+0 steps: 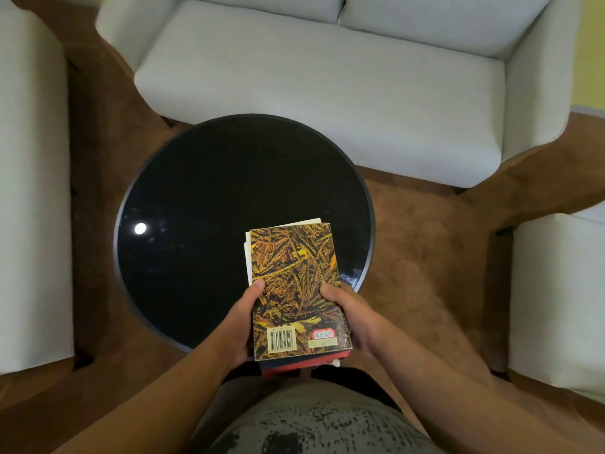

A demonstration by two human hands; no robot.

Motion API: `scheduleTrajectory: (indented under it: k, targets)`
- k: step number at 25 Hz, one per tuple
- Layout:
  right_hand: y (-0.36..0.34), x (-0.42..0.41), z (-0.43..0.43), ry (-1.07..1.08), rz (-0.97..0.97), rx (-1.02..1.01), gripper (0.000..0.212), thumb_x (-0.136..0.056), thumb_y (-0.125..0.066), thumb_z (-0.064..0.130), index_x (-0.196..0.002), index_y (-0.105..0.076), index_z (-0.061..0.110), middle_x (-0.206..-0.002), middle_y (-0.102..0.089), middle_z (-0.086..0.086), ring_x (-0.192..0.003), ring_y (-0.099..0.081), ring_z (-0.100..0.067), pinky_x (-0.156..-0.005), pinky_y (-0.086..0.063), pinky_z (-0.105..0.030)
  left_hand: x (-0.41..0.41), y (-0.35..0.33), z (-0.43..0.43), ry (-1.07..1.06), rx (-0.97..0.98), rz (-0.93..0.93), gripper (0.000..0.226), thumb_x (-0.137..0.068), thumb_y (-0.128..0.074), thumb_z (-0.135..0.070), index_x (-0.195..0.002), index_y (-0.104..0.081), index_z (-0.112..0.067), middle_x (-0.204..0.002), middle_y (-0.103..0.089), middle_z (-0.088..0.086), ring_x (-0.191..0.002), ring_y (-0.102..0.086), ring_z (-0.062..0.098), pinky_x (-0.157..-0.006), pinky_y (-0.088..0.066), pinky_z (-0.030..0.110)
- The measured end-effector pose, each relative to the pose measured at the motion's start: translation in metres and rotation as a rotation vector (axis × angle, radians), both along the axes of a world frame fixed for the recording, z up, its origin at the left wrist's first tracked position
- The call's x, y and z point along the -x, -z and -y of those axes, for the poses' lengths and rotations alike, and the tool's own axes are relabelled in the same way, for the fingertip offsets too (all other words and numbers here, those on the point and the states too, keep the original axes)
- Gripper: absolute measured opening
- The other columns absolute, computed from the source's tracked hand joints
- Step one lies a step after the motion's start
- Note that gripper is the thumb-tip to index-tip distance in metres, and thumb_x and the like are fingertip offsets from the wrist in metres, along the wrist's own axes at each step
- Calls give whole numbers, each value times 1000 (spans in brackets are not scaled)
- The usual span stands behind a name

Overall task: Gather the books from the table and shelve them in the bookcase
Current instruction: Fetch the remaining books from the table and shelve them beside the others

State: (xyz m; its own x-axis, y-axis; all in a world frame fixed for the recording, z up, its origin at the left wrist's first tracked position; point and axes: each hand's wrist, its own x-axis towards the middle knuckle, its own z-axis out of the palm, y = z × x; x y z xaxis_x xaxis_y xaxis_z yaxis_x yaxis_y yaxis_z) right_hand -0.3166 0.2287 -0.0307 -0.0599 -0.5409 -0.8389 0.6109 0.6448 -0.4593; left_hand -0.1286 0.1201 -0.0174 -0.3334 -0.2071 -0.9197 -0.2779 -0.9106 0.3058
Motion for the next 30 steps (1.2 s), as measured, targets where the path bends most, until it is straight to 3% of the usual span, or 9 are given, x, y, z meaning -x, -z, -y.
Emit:
scheduleTrajectory:
  k: [2, 5, 8, 11, 15, 20, 21, 25, 30]
  targets:
    - [-14, 7, -3, -42, -63, 78, 79, -73, -78, 43, -138, -43, 15, -123, -70, -16, -105, -73, -35, -98, -56, -51, -1, -8, -7, -15, 77, -41, 65, -88, -53, -67, -130, -57, -18, -116, -75, 17, -109, -70, 41, -101, -49, 59]
    - [-39, 17, -8, -122, -168, 222, 87, -61, -79, 48, -136, -45, 19, -123, -69, -9, -101, -75, -23, -83, -60, -35, -5, -22, -15, 19, 213, -122, 105, -54, -81, -73, -138, -50, -17, -126, -70, 19, -113, -69, 41, -99, -50, 61]
    - [-58, 19, -12, -189, -274, 315, 86, -56, -77, 52, -132, -48, 24, -126, -68, -6, -105, -72, -19, -87, -58, -34, -12, -32, -27, -47, 340, -182, 124, -40, -90, -68, -141, -46, -10, -126, -69, 22, -112, -68, 43, -102, -47, 63]
    - [-73, 13, -17, -244, -284, 405, 83, -51, -79, 53, -125, -52, 27, -123, -69, -6, -104, -73, -19, -86, -58, -33, -29, -50, -45, -67, 473, -251, 121, -46, -90, -65, -142, -43, -10, -128, -68, 22, -114, -67, 43, -104, -45, 62]
    - [-86, -13, -10, -373, -276, 487, 109, -42, -91, 63, -134, -51, 20, -129, -68, -13, -113, -70, -31, -99, -55, -48, -62, -78, -74, -178, 624, -234, 114, -44, -93, -61, -137, -47, -14, -126, -70, 18, -113, -68, 40, -102, -48, 61]
    - [-96, -66, 12, -582, -219, 546, 121, -40, -92, 66, -140, -45, 15, -131, -66, -17, -115, -68, -37, -103, -51, -58, -109, -111, -111, -461, 715, -207, 103, -37, -95, -56, -122, -58, -13, -111, -76, 16, -98, -75, 36, -73, -62, 40]
    - [-99, -80, 15, -630, -199, 549, 122, -39, -93, 65, -140, -45, 15, -130, -66, -18, -114, -68, -37, -102, -51, -59, -122, -113, -119, -535, 698, -213, 102, -38, -96, -53, -122, -58, -11, -112, -76, 18, -97, -75, 38, -72, -62, 42]
    - [-104, -142, 28, -804, -123, 552, 117, -45, -95, 58, -141, -45, 14, -131, -66, -20, -116, -67, -41, -104, -47, -64, -177, -109, -145, -752, 699, -115, 92, -47, -94, -47, -124, -60, -10, -121, -70, 25, -108, -68, 48, -95, -52, 61]
    - [-107, -235, 30, -956, -101, 521, 111, -39, -96, 56, -133, -50, 20, -128, -68, -18, -114, -68, -39, -103, -49, -62, -258, -103, -176, -931, 674, 24, 79, -47, -86, -42, -117, -62, -15, -111, -76, 17, -96, -75, 34, -91, -54, 54]
